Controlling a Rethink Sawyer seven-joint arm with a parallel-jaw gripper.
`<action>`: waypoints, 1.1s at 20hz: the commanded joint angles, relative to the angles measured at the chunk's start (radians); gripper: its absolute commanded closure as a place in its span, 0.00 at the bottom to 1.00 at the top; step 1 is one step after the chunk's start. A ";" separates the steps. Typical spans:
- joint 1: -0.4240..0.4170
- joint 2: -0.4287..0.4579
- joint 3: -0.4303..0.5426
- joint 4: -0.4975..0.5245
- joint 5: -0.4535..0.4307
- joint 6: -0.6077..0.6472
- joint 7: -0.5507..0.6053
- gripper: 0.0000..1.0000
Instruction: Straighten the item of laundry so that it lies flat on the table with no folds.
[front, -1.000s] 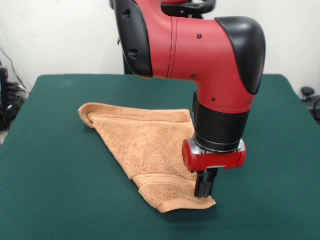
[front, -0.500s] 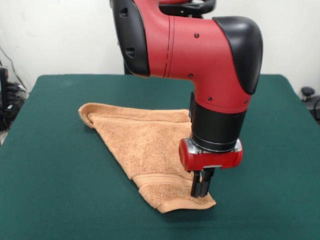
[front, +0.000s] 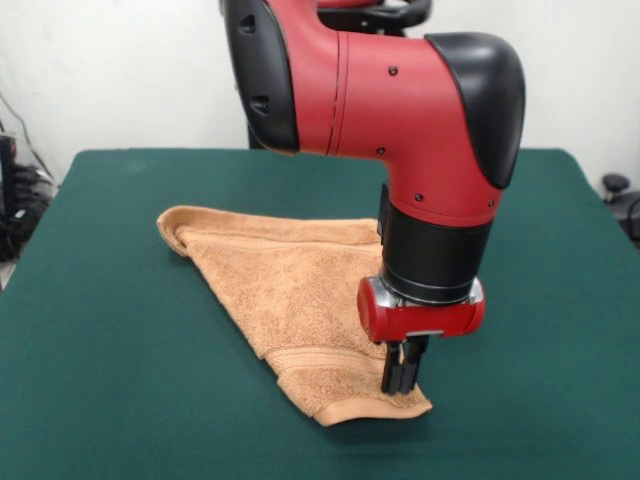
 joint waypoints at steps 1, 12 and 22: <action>0.019 0.041 0.051 0.009 -0.001 0.084 0.077 1.00; 0.022 0.046 0.048 0.005 0.000 0.081 0.086 1.00; 0.018 0.036 0.053 0.028 0.004 0.056 0.097 1.00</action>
